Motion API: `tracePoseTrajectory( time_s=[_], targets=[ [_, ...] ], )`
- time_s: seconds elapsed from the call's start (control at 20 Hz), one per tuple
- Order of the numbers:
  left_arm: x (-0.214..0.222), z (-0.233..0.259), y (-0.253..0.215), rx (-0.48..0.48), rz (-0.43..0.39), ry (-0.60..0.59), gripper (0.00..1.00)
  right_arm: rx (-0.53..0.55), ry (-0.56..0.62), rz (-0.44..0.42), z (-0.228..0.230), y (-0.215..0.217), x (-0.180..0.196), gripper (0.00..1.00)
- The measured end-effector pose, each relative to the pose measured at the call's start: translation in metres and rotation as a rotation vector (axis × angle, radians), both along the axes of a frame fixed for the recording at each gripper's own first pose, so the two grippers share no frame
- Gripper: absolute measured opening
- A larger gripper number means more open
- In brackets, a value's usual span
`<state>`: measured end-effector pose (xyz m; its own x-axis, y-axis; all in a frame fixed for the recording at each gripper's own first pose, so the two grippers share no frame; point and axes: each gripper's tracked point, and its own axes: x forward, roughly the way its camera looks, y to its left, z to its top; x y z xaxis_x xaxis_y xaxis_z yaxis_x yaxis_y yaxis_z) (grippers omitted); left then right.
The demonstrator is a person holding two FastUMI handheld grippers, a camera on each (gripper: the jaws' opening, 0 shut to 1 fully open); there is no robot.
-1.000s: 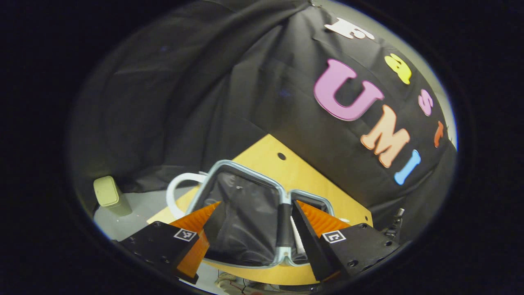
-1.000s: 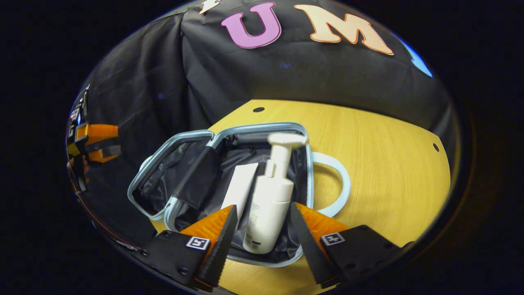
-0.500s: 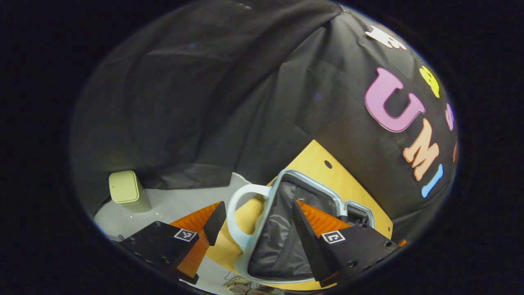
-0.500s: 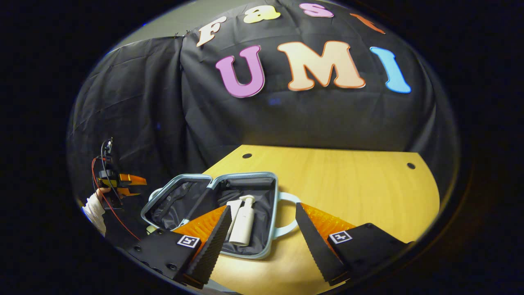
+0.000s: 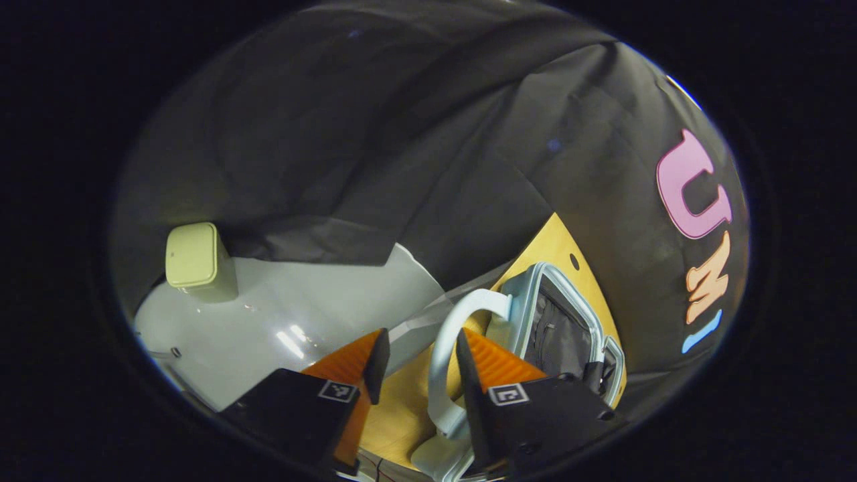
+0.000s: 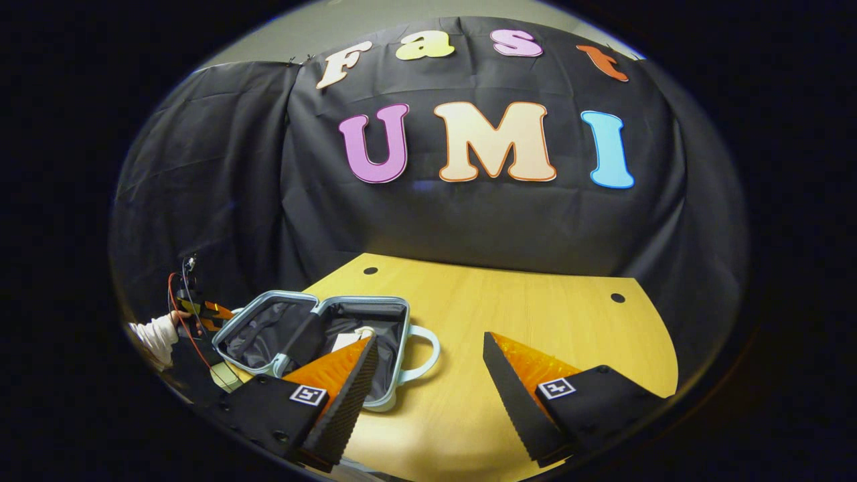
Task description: First open the suitcase, pack the skin care products into it, and then close the suitcase.
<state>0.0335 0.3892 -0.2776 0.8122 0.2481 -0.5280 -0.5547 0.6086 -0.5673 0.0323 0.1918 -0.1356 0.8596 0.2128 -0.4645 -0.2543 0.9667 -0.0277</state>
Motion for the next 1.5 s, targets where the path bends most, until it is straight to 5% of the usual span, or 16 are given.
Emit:
tracePoseTrajectory(
  time_s=[0.25, 0.4, 0.7, 1.05, 1.5],
  targets=[
    [0.011, -0.002, -0.002, -0.011, -0.045, -0.014, 0.14, -0.005, 0.004, -0.001, -0.001, 0.002, -0.002, 0.98],
    [0.008, 0.007, -0.009, 0.018, -0.066, -0.011, 0.05, -0.007, 0.000, -0.001, -0.001, 0.001, -0.001, 0.98],
    [0.006, 0.032, -0.020, 0.037, -0.094, -0.010, 0.01, 0.014, -0.013, -0.008, 0.003, -0.005, 0.001, 0.98],
    [0.009, 0.133, -0.060, 0.110, -0.144, -0.110, 0.01, 0.051, -0.049, -0.016, 0.015, -0.016, 0.003, 0.98],
    [0.045, 0.256, -0.195, 0.303, -0.329, -0.196, 0.00, 0.065, -0.078, -0.005, 0.022, -0.055, 0.001, 0.99]
  ],
)
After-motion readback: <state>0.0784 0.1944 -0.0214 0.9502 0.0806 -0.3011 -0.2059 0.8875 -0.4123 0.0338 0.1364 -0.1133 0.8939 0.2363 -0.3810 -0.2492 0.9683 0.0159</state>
